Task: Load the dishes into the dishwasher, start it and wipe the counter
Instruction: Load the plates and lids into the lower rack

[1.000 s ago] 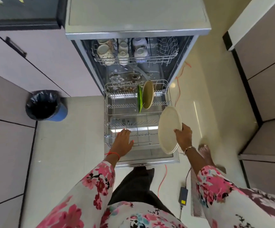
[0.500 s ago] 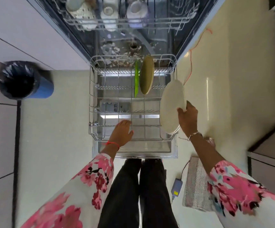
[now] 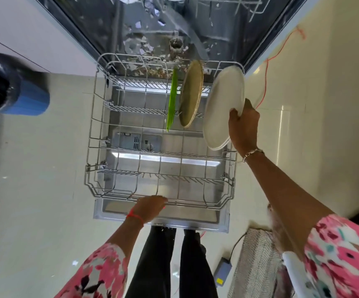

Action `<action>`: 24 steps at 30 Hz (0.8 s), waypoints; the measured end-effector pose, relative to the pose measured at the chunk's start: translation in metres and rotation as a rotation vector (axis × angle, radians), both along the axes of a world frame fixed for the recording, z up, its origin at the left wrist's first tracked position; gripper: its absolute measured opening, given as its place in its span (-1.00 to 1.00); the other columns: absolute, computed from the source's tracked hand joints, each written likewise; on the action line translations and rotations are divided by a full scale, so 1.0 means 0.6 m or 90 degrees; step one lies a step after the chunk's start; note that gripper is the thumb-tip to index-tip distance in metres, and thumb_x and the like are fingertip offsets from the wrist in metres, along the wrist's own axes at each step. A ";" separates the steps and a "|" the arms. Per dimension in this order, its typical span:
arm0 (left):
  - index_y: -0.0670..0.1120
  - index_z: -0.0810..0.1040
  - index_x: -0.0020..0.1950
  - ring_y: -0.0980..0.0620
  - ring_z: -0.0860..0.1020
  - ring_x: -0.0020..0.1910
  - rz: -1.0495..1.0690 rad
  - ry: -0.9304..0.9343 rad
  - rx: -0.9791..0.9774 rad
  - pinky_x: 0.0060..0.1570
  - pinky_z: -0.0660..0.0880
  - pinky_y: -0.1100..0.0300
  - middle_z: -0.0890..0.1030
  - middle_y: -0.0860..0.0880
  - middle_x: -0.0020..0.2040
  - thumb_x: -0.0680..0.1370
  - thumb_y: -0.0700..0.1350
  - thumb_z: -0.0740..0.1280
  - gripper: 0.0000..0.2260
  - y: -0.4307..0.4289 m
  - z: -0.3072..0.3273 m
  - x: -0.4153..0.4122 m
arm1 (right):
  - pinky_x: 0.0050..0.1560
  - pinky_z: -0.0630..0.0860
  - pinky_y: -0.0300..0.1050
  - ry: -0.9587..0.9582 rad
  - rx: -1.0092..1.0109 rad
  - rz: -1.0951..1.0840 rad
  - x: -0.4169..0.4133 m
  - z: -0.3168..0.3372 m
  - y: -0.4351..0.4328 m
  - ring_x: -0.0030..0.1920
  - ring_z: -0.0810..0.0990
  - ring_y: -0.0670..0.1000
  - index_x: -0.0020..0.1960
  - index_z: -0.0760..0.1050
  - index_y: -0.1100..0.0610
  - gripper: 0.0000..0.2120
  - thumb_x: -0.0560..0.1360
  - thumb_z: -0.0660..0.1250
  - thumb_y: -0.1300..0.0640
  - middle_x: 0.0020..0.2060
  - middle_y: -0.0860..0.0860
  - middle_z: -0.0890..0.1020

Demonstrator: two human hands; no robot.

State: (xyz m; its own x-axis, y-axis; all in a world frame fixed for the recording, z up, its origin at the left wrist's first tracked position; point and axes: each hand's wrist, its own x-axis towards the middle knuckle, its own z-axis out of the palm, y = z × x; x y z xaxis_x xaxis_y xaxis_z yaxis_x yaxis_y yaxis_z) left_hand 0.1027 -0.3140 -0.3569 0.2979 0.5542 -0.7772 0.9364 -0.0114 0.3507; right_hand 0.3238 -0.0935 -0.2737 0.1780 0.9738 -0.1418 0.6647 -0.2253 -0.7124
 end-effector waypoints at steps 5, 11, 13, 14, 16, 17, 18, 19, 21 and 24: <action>-0.11 0.51 0.17 -0.09 0.57 0.10 0.010 -0.012 0.033 0.08 0.43 0.12 0.62 -0.12 0.09 0.59 -0.20 0.15 -0.78 -0.021 -0.015 -0.004 | -0.14 0.48 -0.24 0.008 -0.001 0.022 -0.015 -0.026 0.040 0.00 0.57 0.15 0.24 0.41 0.37 -0.71 0.55 0.16 0.29 0.04 0.24 0.59; -0.09 0.50 0.19 -0.05 0.57 0.10 0.017 -0.037 0.040 0.08 0.43 0.18 0.62 -0.10 0.10 0.57 -0.26 0.15 -0.75 -0.024 -0.022 -0.007 | 0.00 0.54 -0.11 -0.042 -0.004 0.022 -0.030 -0.036 0.073 0.01 0.59 0.17 0.24 0.41 0.37 -0.70 0.54 0.16 0.28 0.03 0.25 0.60; -0.09 0.50 0.20 -0.03 0.57 0.11 0.025 -0.046 0.034 0.11 0.45 0.19 0.62 -0.09 0.11 0.57 -0.26 0.16 -0.75 -0.026 -0.025 -0.009 | 0.02 0.54 -0.12 -0.046 0.000 0.010 -0.033 -0.036 0.081 0.03 0.59 0.17 0.23 0.41 0.37 -0.71 0.55 0.16 0.28 0.04 0.25 0.59; -0.09 0.49 0.21 -0.02 0.57 0.12 0.028 -0.051 0.030 0.13 0.46 0.19 0.62 -0.09 0.12 0.57 -0.27 0.16 -0.74 -0.026 -0.025 -0.009 | 0.01 0.52 -0.15 -0.045 0.004 0.006 -0.033 -0.036 0.083 0.04 0.58 0.17 0.23 0.41 0.38 -0.71 0.55 0.16 0.29 0.05 0.25 0.59; -0.11 0.48 0.22 -0.02 0.57 0.14 0.031 -0.059 0.021 0.15 0.46 0.19 0.61 -0.09 0.14 0.57 -0.28 0.16 -0.74 -0.023 -0.024 -0.009 | -0.08 0.46 -0.27 -0.056 0.017 0.008 -0.034 -0.035 0.087 0.03 0.57 0.17 0.24 0.40 0.39 -0.70 0.55 0.15 0.29 0.04 0.25 0.59; -0.11 0.48 0.22 -0.02 0.56 0.14 0.032 -0.061 0.018 0.16 0.46 0.20 0.60 -0.09 0.15 0.57 -0.28 0.16 -0.74 -0.022 -0.024 -0.009 | -0.11 0.43 -0.31 -0.062 0.022 0.009 -0.035 -0.035 0.090 0.01 0.57 0.17 0.24 0.40 0.39 -0.70 0.55 0.15 0.29 0.03 0.25 0.59; -0.12 0.47 0.22 -0.02 0.56 0.14 0.030 -0.062 0.017 0.16 0.46 0.20 0.60 -0.09 0.16 0.57 -0.29 0.16 -0.74 -0.022 -0.023 -0.008 | -0.10 0.44 -0.32 -0.060 0.023 0.009 -0.034 -0.036 0.092 0.01 0.57 0.17 0.24 0.40 0.38 -0.69 0.55 0.15 0.28 0.03 0.24 0.59; -0.12 0.47 0.23 -0.02 0.56 0.15 0.029 -0.064 0.016 0.17 0.45 0.20 0.60 -0.10 0.16 0.56 -0.29 0.17 -0.73 -0.021 -0.022 -0.008 | -0.05 0.48 -0.28 -0.056 0.019 0.009 -0.034 -0.037 0.094 0.02 0.57 0.17 0.25 0.40 0.38 -0.69 0.55 0.15 0.28 0.05 0.24 0.59; -0.12 0.46 0.24 -0.02 0.55 0.16 0.025 -0.066 0.016 0.18 0.45 0.20 0.59 -0.10 0.18 0.56 -0.30 0.16 -0.72 -0.021 -0.022 -0.009 | 0.02 0.52 -0.21 -0.054 0.011 0.014 -0.036 -0.039 0.098 0.05 0.57 0.17 0.26 0.40 0.36 -0.68 0.55 0.16 0.28 0.08 0.24 0.58; -0.10 0.44 0.27 -0.01 0.55 0.17 0.018 -0.068 0.018 0.20 0.45 0.20 0.58 -0.09 0.19 0.57 -0.28 0.16 -0.71 -0.022 -0.023 -0.011 | 0.04 0.53 -0.16 -0.068 -0.005 0.023 -0.040 -0.048 0.102 0.07 0.58 0.18 0.27 0.40 0.37 -0.67 0.54 0.18 0.27 0.11 0.25 0.57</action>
